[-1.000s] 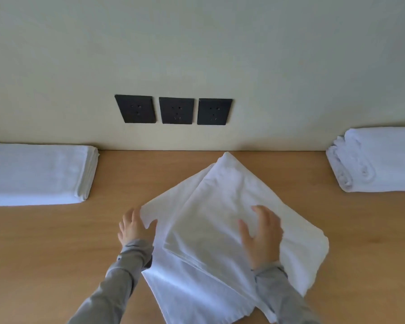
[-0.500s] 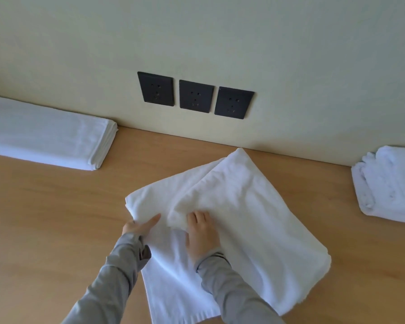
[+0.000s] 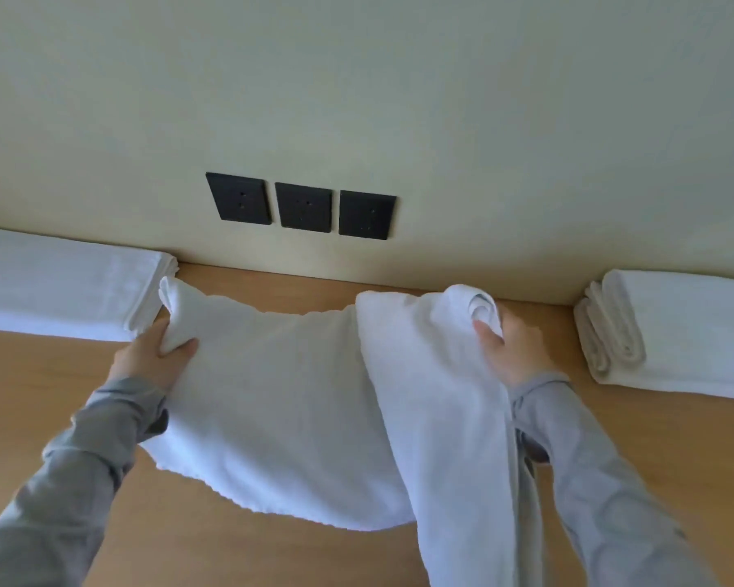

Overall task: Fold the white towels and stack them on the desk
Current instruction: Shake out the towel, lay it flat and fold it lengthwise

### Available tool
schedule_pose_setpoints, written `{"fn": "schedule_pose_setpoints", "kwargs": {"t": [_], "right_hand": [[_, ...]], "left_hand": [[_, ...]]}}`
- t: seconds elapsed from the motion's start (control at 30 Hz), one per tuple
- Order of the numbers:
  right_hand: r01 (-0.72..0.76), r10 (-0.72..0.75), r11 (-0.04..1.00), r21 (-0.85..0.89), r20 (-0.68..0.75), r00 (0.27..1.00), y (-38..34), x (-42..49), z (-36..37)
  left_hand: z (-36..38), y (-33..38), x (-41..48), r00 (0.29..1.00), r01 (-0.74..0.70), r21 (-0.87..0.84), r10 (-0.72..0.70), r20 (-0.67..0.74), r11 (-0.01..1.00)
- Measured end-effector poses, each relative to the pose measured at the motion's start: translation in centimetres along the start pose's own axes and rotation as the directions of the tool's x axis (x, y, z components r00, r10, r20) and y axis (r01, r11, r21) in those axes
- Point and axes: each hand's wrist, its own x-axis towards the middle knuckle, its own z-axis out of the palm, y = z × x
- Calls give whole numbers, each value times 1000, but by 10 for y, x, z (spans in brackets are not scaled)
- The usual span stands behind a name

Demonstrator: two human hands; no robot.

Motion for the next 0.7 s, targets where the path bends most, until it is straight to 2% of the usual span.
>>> {"fn": "schedule_pose_setpoints", "kwargs": {"t": [0.1, 0.2, 0.27, 0.37, 0.47, 0.57, 0.63, 0.7], "right_hand": [[-41, 32, 981, -188, -53, 998, 25, 21, -22], [-89, 50, 924, -372, -111, 993, 47, 31, -11], [-135, 98, 905, -403, -111, 989, 62, 35, 1], [-174, 189, 891, -420, -7, 982, 75, 36, 27], [0, 96, 855, -518, 159, 983, 64, 20, 72], [274, -106, 848, -453, 362, 926, 36, -9, 129], [328, -133, 832, -447, 413, 901, 24, -22, 157], [303, -97, 807, -507, 392, 915, 30, -25, 170]], "left_hand": [[1, 4, 17, 999, -21, 71, 18, 50, 997], [30, 0, 19, 998, -5, 48, 1, 66, 999], [46, -6, 19, 997, 29, 87, -34, 64, 996], [59, -15, 21, 997, -78, 237, 76, 16, 968], [68, -22, 20, 993, -113, 337, 114, 16, 935], [77, -20, 19, 984, -176, 334, 159, 78, 926], [78, -17, 18, 974, -226, 344, 201, 107, 911], [71, -23, 16, 980, -192, 294, 171, 97, 936]]}}
